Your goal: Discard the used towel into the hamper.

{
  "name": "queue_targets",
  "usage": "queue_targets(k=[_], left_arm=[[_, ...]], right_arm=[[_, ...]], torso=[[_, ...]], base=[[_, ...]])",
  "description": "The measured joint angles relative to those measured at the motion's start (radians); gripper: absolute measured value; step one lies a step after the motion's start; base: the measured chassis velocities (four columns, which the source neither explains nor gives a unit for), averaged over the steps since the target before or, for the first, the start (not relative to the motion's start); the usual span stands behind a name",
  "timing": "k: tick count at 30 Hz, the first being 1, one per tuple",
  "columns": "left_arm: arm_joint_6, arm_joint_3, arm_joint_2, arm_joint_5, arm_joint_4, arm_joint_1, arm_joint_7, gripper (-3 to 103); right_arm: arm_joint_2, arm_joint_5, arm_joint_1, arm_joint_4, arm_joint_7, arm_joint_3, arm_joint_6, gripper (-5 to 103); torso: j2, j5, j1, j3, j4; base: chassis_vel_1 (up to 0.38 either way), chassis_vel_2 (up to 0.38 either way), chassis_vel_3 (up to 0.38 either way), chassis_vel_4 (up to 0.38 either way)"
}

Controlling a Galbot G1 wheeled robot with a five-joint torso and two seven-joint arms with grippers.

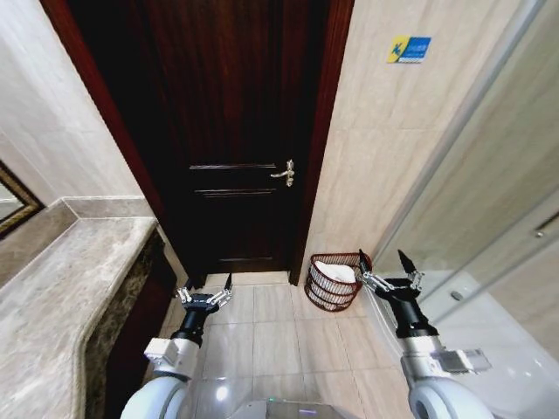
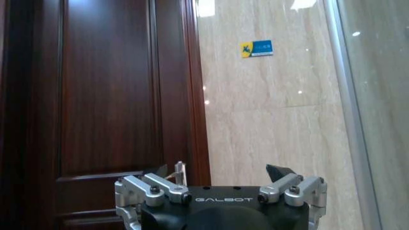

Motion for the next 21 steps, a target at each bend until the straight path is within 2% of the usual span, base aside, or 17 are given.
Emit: queue_targets(k=[12,21], left_arm=[[0.000,0.000,0.000,0.000,0.000,0.000,0.000,100],[0.000,0.000,0.000,0.000,0.000,0.000,0.000,100]], right_arm=[[0.003,-0.001,-0.007,0.006,-0.004,-0.001,0.004,100],[0.002,-0.001,-0.010,-0.008,-0.029,0.008,0.046,100]], torso=[[0.000,0.0001,0.000,0.000,-0.0003],[0.000,0.0000,-0.001,0.000,-0.0002]], base=[[0.166,-0.171,-0.166,0.159],[0.105,-0.101,-0.085,0.103]])
